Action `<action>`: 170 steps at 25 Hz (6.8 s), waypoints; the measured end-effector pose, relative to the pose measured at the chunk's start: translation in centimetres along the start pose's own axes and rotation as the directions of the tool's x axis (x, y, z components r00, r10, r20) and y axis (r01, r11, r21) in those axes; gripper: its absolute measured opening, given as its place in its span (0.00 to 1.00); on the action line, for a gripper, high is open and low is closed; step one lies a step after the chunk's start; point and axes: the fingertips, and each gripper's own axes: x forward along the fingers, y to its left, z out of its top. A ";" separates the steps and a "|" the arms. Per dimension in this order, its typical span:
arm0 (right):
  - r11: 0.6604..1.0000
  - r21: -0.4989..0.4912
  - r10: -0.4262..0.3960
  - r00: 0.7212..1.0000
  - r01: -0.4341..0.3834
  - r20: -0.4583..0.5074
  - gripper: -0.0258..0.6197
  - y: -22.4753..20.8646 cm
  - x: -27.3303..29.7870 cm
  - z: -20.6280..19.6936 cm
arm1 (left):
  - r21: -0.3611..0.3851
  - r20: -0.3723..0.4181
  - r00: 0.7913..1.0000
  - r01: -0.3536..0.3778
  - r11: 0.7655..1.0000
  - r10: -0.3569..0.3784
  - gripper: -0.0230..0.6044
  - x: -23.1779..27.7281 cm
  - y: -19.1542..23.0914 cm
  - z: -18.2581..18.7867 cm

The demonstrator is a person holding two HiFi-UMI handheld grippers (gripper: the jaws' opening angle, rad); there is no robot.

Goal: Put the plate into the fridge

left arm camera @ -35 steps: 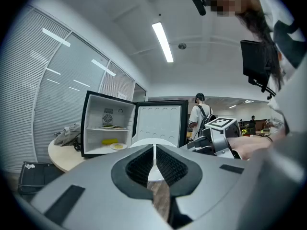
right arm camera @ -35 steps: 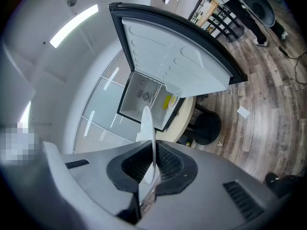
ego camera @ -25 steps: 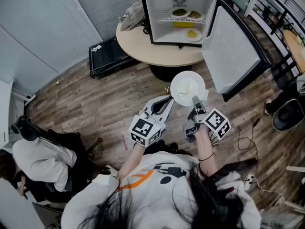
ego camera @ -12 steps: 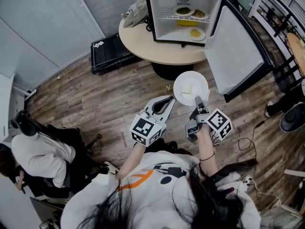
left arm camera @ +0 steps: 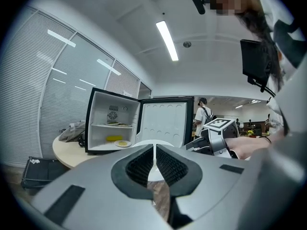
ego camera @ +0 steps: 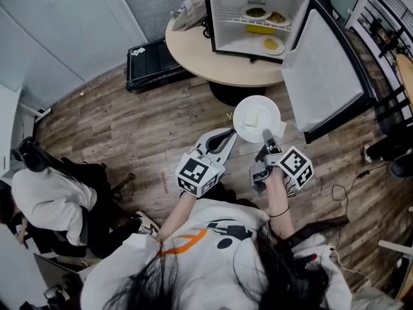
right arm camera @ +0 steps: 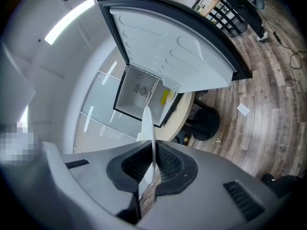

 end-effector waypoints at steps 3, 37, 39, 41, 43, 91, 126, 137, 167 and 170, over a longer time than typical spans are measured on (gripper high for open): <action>1.000 0.006 -0.002 1.000 0.002 -0.011 0.08 -0.2 0.8 0.2 | 0.004 -0.009 1.000 -0.006 1.000 0.006 0.06 0.6 0.5 0.1; 0.994 0.070 -0.091 0.993 0.086 0.070 0.08 3.4 20.2 2.7 | -0.018 0.012 0.993 0.119 0.993 -0.119 0.06 8.9 21.5 2.6; 0.992 0.081 -0.098 0.992 0.092 0.077 0.08 3.3 20.3 2.6 | -0.025 0.009 0.992 0.129 0.991 -0.128 0.06 9.1 21.9 2.4; 0.992 0.085 -0.104 0.991 0.097 0.084 0.08 3.3 20.0 2.5 | -0.030 0.006 0.990 0.140 0.990 -0.140 0.06 9.2 21.9 2.2; 0.991 0.082 -0.110 0.990 0.103 0.089 0.08 3.3 19.7 2.5 | -0.036 0.007 0.988 0.153 0.988 -0.152 0.06 9.2 21.7 2.1; 0.975 0.049 -0.213 0.975 0.217 -0.068 0.08 -3.1 40.7 15.3 | -0.120 -0.053 0.996 0.064 0.991 -0.071 0.06 24.7 30.9 1.4; 0.934 -0.290 -0.256 0.957 0.208 -0.138 0.08 -3.7 52.5 15.7 | -0.113 -0.091 0.995 -0.053 0.992 0.043 0.06 24.3 33.0 0.5; 0.702 -0.684 -0.396 0.907 0.198 -0.145 0.37 -4.0 52.4 14.0 | -0.098 -0.083 0.995 -0.066 0.993 0.058 0.06 23.5 33.2 0.8; 0.822 -0.560 -0.208 0.970 0.103 -0.127 0.27 3.7 43.8 12.4 | -0.070 -0.053 0.999 -0.015 0.997 0.011 0.06 20.9 31.7 1.9; 0.823 -0.561 -0.201 0.971 0.096 -0.130 0.23 4.7 42.1 11.4 | -0.064 -0.051 0.999 -0.003 0.998 -0.001 0.06 20.1 31.1 2.0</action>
